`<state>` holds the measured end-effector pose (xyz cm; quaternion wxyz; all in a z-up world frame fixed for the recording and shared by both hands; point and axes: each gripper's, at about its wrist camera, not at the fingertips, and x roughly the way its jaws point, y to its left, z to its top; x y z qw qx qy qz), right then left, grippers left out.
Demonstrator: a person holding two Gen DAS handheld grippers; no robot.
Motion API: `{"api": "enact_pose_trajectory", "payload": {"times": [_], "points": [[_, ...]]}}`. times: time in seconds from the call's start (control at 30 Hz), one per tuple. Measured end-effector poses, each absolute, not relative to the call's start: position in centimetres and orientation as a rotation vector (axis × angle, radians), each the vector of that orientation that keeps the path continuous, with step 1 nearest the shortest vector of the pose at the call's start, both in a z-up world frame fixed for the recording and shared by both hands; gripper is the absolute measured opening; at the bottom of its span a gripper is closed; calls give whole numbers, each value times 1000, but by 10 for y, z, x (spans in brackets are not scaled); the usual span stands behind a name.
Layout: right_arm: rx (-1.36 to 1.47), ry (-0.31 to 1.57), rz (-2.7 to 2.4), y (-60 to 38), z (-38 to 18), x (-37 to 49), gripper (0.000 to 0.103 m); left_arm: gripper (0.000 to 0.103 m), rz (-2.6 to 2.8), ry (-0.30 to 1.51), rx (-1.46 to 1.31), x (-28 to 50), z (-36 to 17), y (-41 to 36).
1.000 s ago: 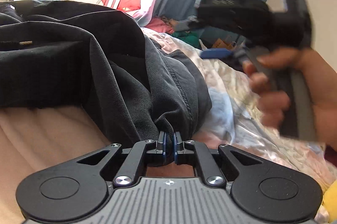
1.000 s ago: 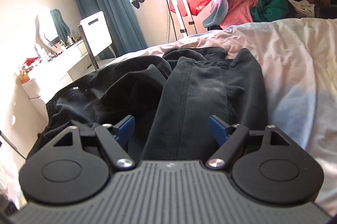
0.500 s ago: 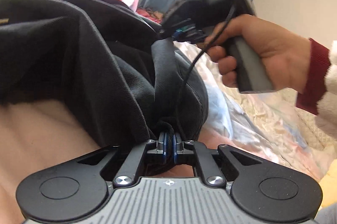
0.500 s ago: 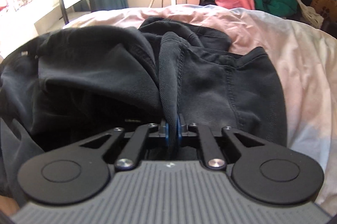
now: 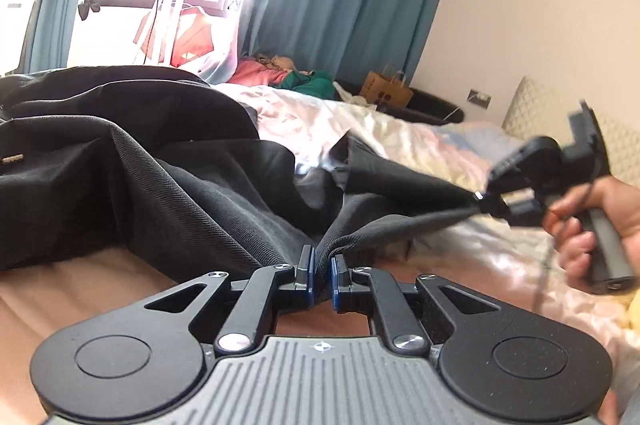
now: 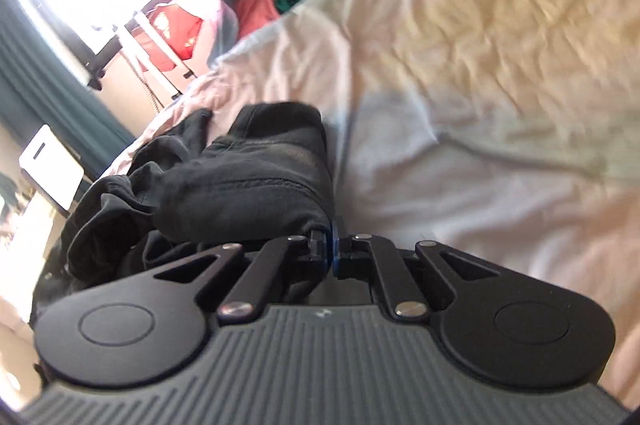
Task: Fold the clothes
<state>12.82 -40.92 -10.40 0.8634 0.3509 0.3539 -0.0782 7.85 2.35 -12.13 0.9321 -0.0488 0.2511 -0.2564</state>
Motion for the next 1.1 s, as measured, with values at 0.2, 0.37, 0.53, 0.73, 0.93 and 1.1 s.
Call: {"api": "enact_pose_trajectory", "payload": {"times": [0.2,0.37,0.53,0.73,0.93,1.1], "points": [[935,833,-49,-427,-134,105,8,8,-465,557,-48,81,-132,4],[857,731,9,-426,-109,100,10,11,-447,543,-2,75,-142,-7],[754,617,30,-424,-87,105,46,11,-433,553,22,73,-145,-9],[622,555,7,-420,-75,114,50,12,-444,561,8,78,-148,-10],[455,439,-75,-397,-63,115,50,13,-455,569,-7,82,-151,-12],[1025,442,-134,-438,-108,100,50,13,-466,576,-25,85,-152,-11]]}}
